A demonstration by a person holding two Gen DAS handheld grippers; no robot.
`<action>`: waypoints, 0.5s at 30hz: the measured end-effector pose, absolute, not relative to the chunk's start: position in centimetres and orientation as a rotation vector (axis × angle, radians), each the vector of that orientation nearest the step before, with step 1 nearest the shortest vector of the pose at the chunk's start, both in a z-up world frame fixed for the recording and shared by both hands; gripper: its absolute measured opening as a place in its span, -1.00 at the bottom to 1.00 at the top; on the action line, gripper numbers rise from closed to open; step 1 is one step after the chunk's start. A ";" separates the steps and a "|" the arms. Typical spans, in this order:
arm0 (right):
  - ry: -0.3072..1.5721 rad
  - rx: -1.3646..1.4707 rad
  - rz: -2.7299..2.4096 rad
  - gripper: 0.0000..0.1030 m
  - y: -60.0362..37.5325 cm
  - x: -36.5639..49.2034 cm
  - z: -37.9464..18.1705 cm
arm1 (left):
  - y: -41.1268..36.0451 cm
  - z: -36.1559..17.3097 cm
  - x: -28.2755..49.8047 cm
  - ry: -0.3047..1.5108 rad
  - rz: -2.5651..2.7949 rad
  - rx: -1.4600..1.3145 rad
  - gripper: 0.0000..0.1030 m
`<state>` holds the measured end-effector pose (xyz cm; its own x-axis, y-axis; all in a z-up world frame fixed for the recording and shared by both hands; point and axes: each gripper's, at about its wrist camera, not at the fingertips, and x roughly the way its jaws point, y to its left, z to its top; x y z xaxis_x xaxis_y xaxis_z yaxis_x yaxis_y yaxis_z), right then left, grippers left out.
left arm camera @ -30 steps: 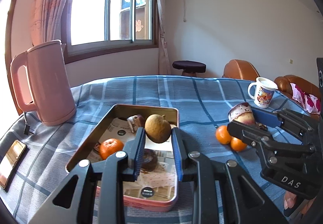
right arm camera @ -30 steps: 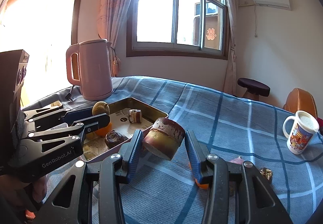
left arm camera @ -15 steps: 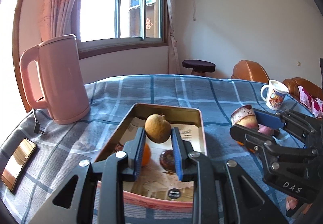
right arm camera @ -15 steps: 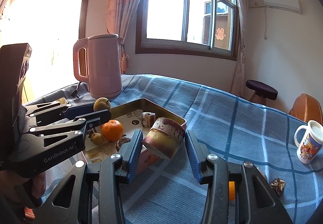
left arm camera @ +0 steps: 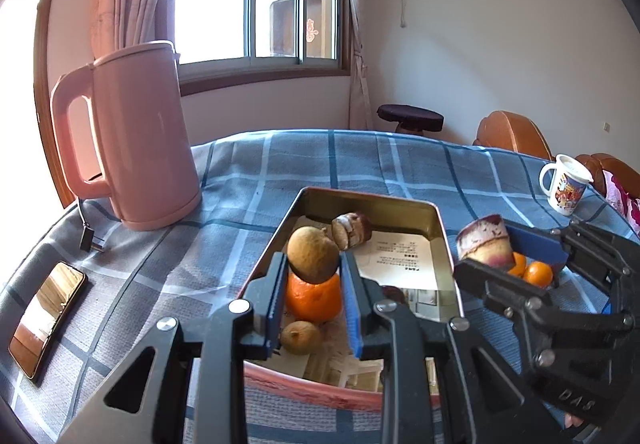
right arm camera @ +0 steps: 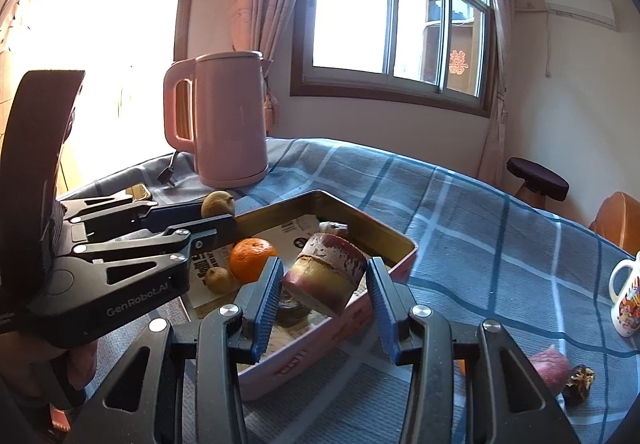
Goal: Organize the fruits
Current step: 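Lower the yellow fruit and striped fruit into the pink tin, then open both tools and withdraw them from the tin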
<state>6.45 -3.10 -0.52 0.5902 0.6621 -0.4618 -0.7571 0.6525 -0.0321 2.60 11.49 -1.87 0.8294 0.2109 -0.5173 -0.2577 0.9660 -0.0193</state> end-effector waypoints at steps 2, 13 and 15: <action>0.440 -0.239 0.840 -0.12 -2.6 6.4 -0.6 | 11.8 -2.0 2.8 0.550 0.248 -0.094 -0.46; 0.473 -0.276 0.859 -0.12 -0.3 6.2 -1.6 | 13.2 -3.0 3.3 0.609 0.254 -0.116 -0.46; 0.481 -0.279 0.860 -0.12 0.0 6.2 -1.9 | 13.4 -3.2 3.3 0.617 0.252 -0.119 -0.46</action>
<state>6.22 -0.04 -1.85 0.5556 0.6556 -0.5113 -0.7787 0.6259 -0.0435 3.35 13.38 -3.24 0.7865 0.1975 -0.5852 -0.2681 0.9628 -0.0354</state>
